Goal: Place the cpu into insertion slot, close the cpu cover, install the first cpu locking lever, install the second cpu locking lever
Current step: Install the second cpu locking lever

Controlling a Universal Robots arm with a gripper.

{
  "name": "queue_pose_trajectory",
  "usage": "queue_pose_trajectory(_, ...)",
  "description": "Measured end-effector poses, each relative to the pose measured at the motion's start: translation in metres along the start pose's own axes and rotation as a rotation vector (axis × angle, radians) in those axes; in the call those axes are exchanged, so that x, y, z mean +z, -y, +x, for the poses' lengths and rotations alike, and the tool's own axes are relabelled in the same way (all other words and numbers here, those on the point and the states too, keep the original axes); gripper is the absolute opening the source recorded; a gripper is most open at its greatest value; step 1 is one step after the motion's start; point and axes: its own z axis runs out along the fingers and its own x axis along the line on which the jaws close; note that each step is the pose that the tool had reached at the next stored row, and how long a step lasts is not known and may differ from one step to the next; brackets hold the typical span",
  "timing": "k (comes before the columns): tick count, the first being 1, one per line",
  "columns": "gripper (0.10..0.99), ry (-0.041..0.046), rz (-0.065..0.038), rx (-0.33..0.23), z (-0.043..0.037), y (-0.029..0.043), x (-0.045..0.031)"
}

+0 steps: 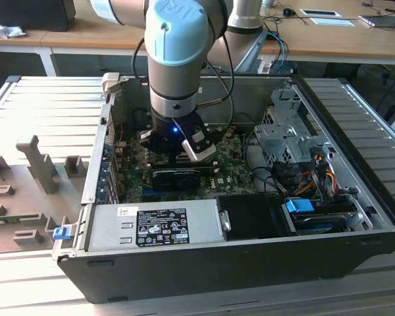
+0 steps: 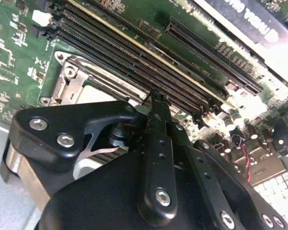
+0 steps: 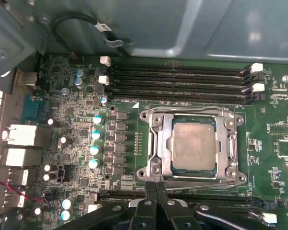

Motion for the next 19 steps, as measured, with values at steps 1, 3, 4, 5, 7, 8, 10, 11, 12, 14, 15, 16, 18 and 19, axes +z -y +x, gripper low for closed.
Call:
queue_pose_trajectory(1,0.106,0.0005,-0.011,0.000,0.0006,0.0011,0.0000)
queue_pose_trajectory(3,0.106,0.0016,-0.039,0.000,0.0024,0.0029,-0.0001)
queue_pose_trajectory(4,0.106,0.0020,-0.049,0.000,0.0030,0.0038,-0.0001)
queue_pose_trajectory(5,0.106,0.0026,-0.061,0.000,0.0038,0.0052,0.0000)
queue_pose_trajectory(7,0.106,0.0030,-0.070,0.000,0.0046,0.0077,0.0020)
queue_pose_trajectory(8,0.106,0.0033,-0.076,0.000,0.0048,0.0082,0.0037)
queue_pose_trajectory(10,0.106,0.0039,-0.090,0.000,0.0052,0.0094,0.0082)
queue_pose_trajectory(11,0.106,0.0039,-0.095,0.000,0.0054,0.0098,0.0096)
queue_pose_trajectory(12,0.106,0.0042,-0.099,0.000,0.0056,0.0099,0.0104)
queue_pose_trajectory(14,0.106,0.0046,-0.109,-0.001,0.0061,0.0102,0.0121)
queue_pose_trajectory(15,0.106,0.0048,-0.114,-0.001,0.0064,0.0104,0.0128)
queue_pose_trajectory(16,0.106,0.0050,-0.119,-0.001,0.0068,0.0105,0.0135)
queue_pose_trajectory(18,0.106,0.0053,-0.125,-0.001,0.0089,0.0109,0.0162)
queue_pose_trajectory(19,0.106,0.0057,-0.126,-0.001,0.0089,0.0103,0.0128)
